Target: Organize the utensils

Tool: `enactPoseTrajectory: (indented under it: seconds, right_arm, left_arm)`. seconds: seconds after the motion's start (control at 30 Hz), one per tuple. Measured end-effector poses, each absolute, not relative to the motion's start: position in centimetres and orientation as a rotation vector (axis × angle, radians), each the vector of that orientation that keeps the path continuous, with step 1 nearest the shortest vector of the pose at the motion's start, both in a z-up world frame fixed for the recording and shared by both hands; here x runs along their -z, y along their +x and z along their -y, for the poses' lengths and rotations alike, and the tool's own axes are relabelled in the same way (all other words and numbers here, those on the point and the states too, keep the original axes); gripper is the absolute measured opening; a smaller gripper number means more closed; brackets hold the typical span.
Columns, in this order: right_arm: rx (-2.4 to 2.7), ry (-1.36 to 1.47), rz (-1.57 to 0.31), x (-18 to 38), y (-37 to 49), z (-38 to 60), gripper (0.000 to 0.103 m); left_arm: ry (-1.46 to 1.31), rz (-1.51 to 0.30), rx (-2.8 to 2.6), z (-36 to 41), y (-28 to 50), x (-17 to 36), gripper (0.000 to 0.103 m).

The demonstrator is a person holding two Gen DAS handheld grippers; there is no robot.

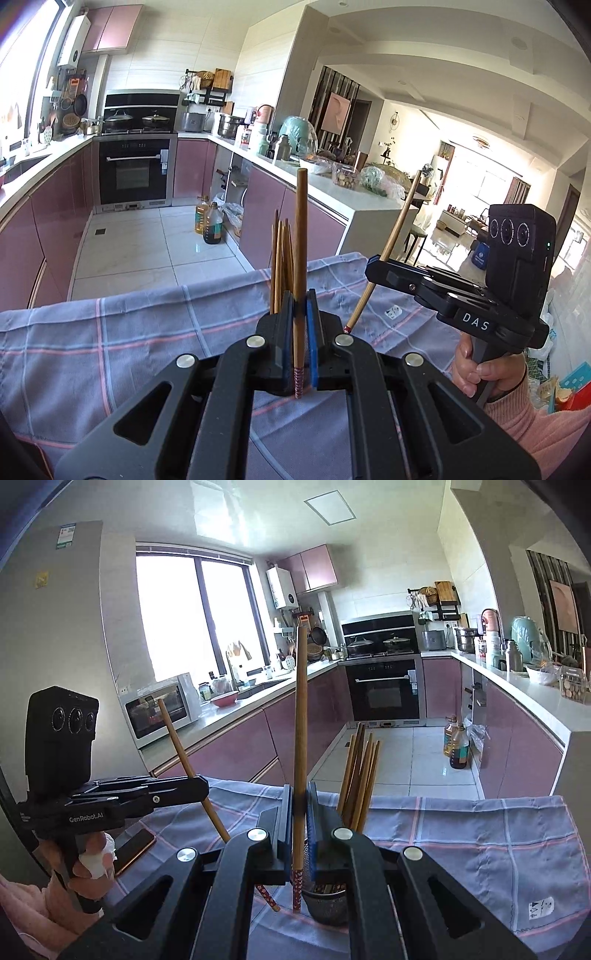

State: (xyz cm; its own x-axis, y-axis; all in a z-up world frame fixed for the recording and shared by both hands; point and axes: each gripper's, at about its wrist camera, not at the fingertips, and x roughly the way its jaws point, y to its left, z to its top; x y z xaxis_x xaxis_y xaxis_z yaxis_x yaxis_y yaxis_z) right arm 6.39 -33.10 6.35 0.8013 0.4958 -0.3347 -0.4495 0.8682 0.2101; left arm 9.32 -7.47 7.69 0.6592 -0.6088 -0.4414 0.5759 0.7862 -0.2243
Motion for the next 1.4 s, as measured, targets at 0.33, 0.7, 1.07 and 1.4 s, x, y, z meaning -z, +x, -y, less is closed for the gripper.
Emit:
enactPoseTrajectory:
  seconds: [0.33,0.7,1.07,1.4]
  right_arm:
    - [-0.493,0.117,-0.372,-7.1,7.7,33.4,0.006]
    - [-0.481,0.122,-0.392,-6.4,8.6,33.1,0.006]
    - [-0.477,0.131,-0.419,-5.9,9.3,33.0,0.006]
    - [-0.476,0.133,-0.432,-5.7,9.5,32.8,0.006]
  left_arm:
    - [-0.054,-0.464,0.672,8.4,10.2,-10.4,0.008]
    - [-0.023,-0.473,0.647,10.0,11.1,-9.9,0.008]
    - [-0.001,-0.516,0.633,10.9,12.0,-8.7,0.008]
    - [0.009,-0.523,0.63,11.8,12.3,-8.7,0.008]
